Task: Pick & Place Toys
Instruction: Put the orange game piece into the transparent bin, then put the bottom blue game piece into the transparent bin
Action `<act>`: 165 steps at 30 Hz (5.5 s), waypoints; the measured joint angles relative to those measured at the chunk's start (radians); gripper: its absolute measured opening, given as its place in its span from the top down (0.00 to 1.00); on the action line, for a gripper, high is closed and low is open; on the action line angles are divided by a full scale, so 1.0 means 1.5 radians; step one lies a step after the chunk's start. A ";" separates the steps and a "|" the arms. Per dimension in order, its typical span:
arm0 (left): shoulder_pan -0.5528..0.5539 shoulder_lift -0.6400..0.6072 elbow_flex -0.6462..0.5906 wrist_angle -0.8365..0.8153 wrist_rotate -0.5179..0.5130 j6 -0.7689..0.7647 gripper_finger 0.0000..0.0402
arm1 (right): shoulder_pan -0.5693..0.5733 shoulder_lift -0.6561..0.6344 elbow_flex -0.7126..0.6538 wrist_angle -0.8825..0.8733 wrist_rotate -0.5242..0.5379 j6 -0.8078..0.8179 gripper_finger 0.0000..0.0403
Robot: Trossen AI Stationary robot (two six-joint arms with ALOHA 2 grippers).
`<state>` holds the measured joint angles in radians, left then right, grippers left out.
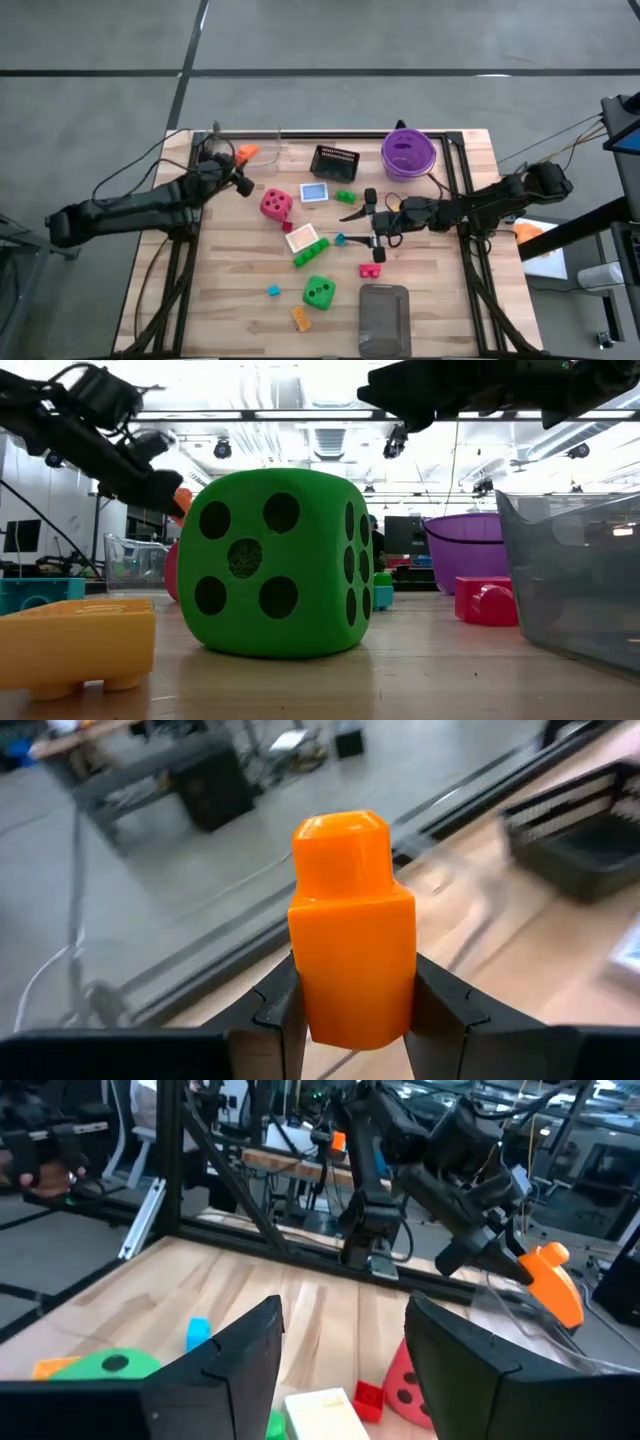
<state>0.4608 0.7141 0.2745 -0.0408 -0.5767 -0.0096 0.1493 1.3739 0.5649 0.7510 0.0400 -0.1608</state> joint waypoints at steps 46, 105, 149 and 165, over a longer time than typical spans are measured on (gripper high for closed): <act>-0.119 -0.039 0.001 -0.040 0.487 -0.060 0.18 | -0.001 0.018 0.003 -0.013 0.011 0.011 0.50; -0.785 0.654 0.344 -0.148 0.148 -0.401 0.21 | -0.001 0.018 0.002 -0.048 0.010 0.025 0.50; -0.619 0.354 -0.074 0.613 0.045 -0.109 0.78 | -0.001 0.018 0.002 -0.048 0.011 0.033 0.50; 0.007 0.190 -0.069 0.420 0.138 -0.080 0.78 | -0.001 0.018 0.002 -0.048 0.010 0.033 0.50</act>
<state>0.4711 0.9992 0.1708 0.5893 -0.3696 -0.1301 0.1486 1.4002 0.5678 0.6792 0.0555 -0.1120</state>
